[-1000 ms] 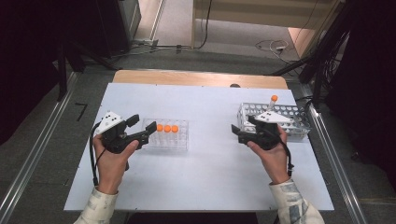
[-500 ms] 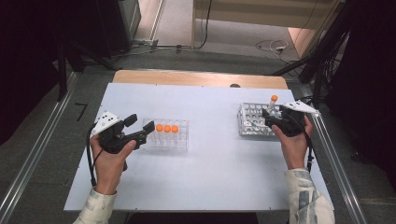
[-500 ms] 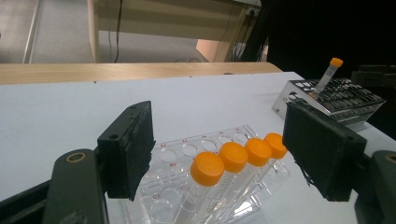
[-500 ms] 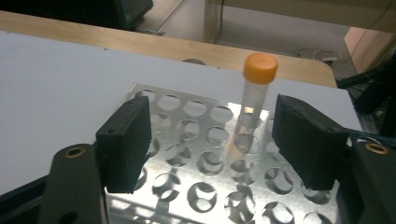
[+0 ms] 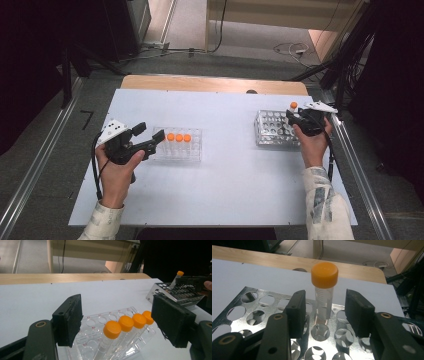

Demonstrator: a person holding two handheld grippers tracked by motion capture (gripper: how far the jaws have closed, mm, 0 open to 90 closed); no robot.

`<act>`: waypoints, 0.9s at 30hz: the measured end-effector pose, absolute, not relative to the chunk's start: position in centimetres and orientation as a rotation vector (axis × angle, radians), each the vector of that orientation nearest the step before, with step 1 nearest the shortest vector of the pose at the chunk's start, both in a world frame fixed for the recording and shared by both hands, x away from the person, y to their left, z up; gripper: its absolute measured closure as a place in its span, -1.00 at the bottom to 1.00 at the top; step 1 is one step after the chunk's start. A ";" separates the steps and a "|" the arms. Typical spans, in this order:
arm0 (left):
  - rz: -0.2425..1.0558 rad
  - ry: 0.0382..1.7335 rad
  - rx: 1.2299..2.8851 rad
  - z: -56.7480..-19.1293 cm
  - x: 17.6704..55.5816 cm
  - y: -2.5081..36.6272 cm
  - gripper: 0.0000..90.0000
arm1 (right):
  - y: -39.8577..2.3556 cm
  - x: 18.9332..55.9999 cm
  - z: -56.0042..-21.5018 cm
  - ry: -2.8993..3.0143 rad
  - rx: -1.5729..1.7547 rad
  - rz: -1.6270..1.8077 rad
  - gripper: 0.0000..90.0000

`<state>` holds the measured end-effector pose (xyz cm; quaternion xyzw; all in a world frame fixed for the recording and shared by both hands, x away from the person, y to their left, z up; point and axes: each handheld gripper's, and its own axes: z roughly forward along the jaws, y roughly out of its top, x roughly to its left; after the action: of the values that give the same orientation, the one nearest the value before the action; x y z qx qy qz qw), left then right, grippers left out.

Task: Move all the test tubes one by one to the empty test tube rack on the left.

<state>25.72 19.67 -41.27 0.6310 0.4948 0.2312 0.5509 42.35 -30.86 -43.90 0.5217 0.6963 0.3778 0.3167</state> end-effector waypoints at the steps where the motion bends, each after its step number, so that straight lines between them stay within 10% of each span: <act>1: 0.547 1.171 1.495 -41.3 25.7 19.7 -0.44 | -30.8 42.5 -44.0 1.839 1.364 0.995 0.16; 12: 0.540 1.174 1.506 -41.5 25.8 19.5 -0.44 | -30.8 43.2 -44.6 1.851 1.376 0.984 0.57; 27: 0.543 1.176 1.506 -41.5 25.8 19.5 -0.44 | -30.7 42.4 -41.5 1.810 1.310 1.048 0.59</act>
<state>25.80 19.55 -41.47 0.6351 0.4961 0.2290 0.5460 42.35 -30.66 -41.49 0.5009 0.6924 0.4006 0.3305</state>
